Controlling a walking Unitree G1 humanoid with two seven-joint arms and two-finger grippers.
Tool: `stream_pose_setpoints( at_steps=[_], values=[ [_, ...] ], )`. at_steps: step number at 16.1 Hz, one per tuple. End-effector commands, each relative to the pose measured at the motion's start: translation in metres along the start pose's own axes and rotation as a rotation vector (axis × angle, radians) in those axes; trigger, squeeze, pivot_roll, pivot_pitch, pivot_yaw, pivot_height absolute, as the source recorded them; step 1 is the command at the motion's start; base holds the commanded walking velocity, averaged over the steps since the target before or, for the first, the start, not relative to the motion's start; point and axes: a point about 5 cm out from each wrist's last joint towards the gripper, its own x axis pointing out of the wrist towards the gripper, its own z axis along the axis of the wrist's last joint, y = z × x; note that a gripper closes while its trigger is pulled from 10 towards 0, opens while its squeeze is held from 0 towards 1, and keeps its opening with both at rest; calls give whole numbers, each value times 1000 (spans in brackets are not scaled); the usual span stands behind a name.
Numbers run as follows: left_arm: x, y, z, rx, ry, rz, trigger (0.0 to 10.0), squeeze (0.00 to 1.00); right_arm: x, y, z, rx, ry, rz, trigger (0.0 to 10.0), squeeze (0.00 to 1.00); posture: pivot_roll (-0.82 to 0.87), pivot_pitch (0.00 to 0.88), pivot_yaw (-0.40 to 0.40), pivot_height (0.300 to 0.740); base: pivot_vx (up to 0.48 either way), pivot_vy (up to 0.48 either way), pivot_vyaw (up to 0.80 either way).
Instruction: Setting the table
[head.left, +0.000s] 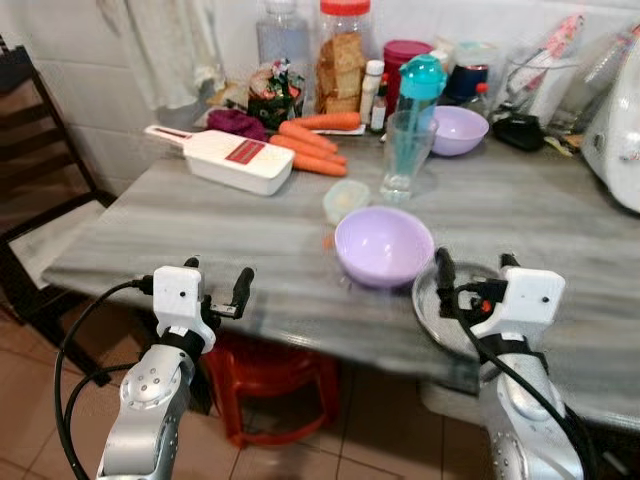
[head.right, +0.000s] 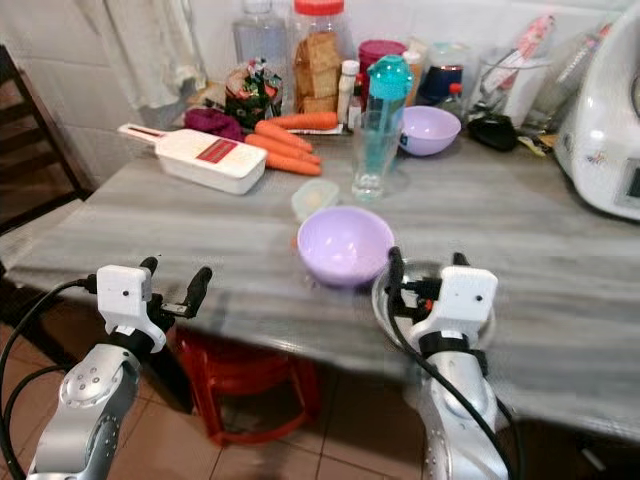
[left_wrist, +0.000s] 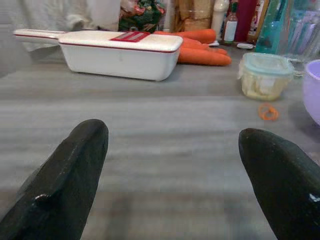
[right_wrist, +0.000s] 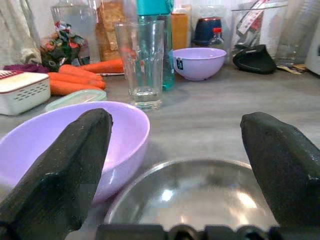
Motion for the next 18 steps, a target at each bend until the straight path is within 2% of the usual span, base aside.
stream_pose_setpoints(
  at_steps=[1,4,5,6,9,11,15,17,18],
  values=[
    [2,0,-1,4,7,2,10000,0,1,-4,-1,16,14,-23,10000,0,-1,0,11,740,-352,0,0],
    [4,-2,-1,5,5,-5,10000,0,3,-6,-1,19,13,-33,10000,0,-3,0,15,740,-347,0,0],
    [4,-2,0,4,5,-9,10000,0,3,-5,-2,52,20,-38,10000,0,-3,0,16,740,-349,0,0],
    [5,-2,0,4,2,-11,10000,0,3,-5,-1,132,25,-55,10000,0,-3,0,19,740,-349,0,0],
    [6,-3,0,7,1,-23,10000,0,7,-3,0,141,37,-56,10000,0,-3,0,20,740,-354,0,0],
    [6,-4,-1,1,8,-24,10000,0,6,-1,-5,115,68,-42,10000,0,-1,0,21,740,-366,0,0],
    [7,-6,1,4,-7,-47,10000,0,3,4,-11,-69,56,23,10000,0,1,0,24,740,-278,0,0],
    [7,-8,2,-6,-20,-74,10000,0,4,2,-10,-59,40,5,10000,0,1,0,25,740,0,0,0],
    [7,-9,2,-6,-25,-92,10000,0,3,3,-10,-20,40,12,10000,0,1,0,25,740,0,0,0]
  ],
)
